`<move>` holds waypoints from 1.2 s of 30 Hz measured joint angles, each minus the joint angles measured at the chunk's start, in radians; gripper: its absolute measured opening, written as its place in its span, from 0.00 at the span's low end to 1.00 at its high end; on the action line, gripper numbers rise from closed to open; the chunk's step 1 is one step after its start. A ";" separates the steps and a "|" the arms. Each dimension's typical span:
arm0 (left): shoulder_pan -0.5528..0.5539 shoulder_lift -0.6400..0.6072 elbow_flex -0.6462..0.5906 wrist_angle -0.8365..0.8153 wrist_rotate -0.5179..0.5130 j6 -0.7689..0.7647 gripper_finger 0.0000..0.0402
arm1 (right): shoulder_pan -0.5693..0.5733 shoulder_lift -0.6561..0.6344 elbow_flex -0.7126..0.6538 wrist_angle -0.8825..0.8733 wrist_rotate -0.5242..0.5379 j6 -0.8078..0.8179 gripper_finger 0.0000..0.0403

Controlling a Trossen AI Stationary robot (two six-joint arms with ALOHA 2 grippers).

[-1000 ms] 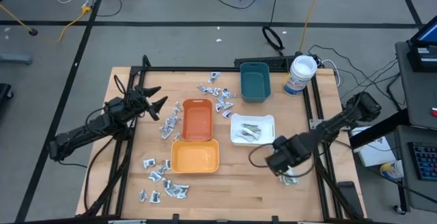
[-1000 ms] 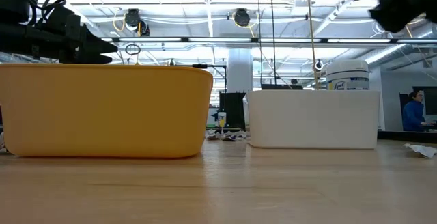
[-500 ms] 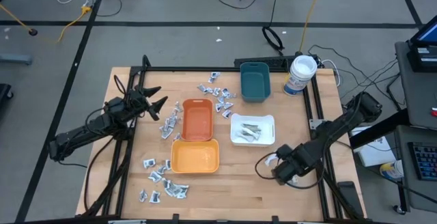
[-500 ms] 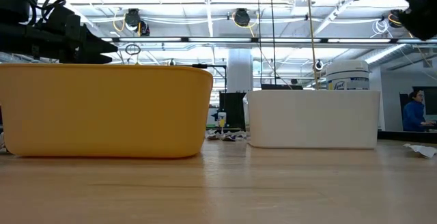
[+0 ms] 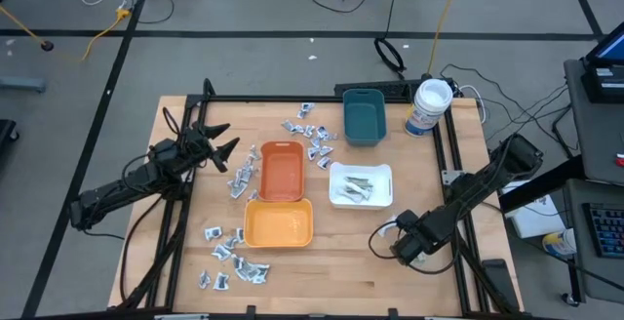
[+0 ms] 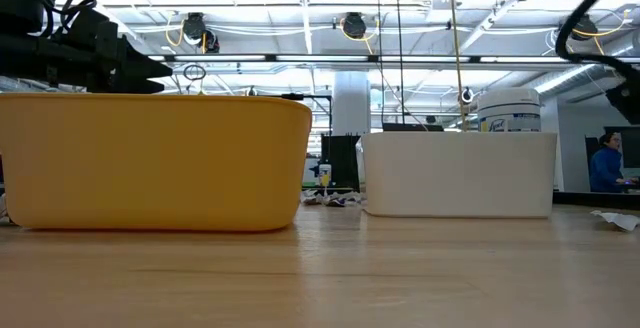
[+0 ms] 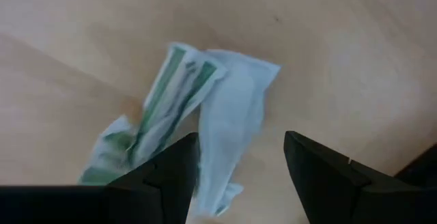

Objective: Pick & Place First Aid Supplies
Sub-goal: Put the green sachet into the white bin

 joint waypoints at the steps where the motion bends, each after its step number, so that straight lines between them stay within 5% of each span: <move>1: 0.000 0.000 0.000 0.000 0.000 0.000 0.77 | 0.000 0.000 -0.008 0.018 -0.007 -0.002 0.52; 6: 0.000 0.000 0.000 0.000 0.000 0.000 0.77 | -0.003 0.000 -0.016 0.067 -0.023 -0.026 0.44; 16: 0.000 0.000 0.000 0.000 0.000 0.000 0.77 | -0.004 0.000 -0.016 0.069 -0.051 -0.009 0.02; 24: 0.000 0.000 0.000 0.000 0.000 -0.001 0.77 | -0.018 -0.003 0.068 -0.086 -0.051 -0.064 0.02; 36: 0.000 0.000 0.000 0.000 0.000 -0.001 0.77 | -0.090 -0.004 0.281 -0.403 -0.048 -0.401 0.01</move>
